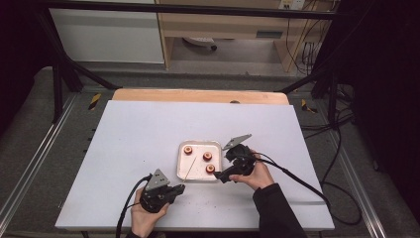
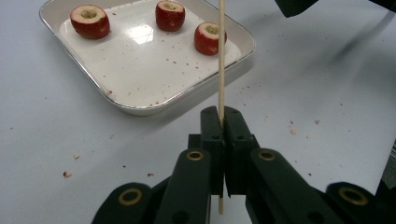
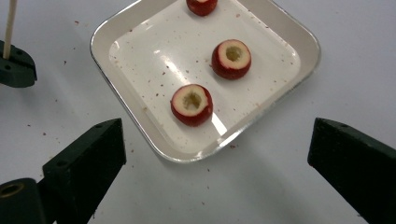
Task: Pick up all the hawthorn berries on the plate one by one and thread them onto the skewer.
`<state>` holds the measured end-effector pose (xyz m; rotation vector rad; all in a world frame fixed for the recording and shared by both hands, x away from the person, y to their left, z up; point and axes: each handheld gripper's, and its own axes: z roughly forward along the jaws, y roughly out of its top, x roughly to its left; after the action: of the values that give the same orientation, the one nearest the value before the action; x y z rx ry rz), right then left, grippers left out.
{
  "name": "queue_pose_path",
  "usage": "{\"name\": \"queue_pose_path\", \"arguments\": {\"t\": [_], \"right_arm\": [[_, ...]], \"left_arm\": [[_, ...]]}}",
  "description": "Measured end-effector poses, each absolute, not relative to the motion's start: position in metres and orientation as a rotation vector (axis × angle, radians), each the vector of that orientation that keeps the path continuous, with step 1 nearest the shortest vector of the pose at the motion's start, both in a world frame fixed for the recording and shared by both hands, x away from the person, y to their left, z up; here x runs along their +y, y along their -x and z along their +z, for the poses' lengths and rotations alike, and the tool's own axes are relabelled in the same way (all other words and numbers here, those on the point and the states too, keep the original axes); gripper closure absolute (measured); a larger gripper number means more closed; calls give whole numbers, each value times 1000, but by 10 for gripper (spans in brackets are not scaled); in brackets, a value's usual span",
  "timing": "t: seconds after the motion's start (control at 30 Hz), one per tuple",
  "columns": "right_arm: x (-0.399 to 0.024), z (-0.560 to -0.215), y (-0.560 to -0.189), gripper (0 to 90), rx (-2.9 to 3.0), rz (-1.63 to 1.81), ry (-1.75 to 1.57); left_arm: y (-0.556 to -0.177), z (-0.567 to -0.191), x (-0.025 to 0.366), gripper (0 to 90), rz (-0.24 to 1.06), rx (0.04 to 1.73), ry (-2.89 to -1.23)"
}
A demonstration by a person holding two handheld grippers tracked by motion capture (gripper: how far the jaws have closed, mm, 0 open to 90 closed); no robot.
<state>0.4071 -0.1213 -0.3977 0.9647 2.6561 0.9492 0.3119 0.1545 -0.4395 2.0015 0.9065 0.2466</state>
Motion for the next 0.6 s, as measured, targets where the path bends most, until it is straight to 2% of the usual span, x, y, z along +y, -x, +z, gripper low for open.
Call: {"name": "queue_pose_path", "arguments": {"t": [0.6], "right_arm": [[-76, -409, -437, 329, 2879, 742, -853]], "left_arm": [[-311, -442, 160, 883, 244, 917, -2001]]}}
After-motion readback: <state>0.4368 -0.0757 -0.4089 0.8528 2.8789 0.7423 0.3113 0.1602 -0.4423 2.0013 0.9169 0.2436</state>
